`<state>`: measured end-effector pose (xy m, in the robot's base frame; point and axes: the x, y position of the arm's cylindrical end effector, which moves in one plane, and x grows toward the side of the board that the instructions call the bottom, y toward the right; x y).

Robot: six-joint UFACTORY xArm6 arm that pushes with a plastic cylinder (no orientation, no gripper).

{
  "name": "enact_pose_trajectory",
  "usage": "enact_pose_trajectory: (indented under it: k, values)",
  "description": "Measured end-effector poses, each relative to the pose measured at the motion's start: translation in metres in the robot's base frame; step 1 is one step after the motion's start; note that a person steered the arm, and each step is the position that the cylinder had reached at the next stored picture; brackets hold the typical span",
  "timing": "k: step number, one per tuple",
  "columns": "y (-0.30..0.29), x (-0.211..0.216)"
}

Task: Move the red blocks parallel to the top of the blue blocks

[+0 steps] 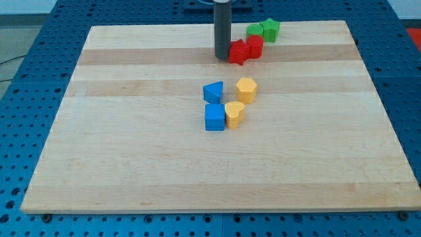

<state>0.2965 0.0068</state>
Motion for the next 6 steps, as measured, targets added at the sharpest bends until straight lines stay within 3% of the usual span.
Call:
enact_pose_trajectory:
  k: [3,4,5,6]
  values:
    - [-0.034,0.011]
    - [0.022,0.05]
    - [0.08,0.036]
    - [0.11,-0.005]
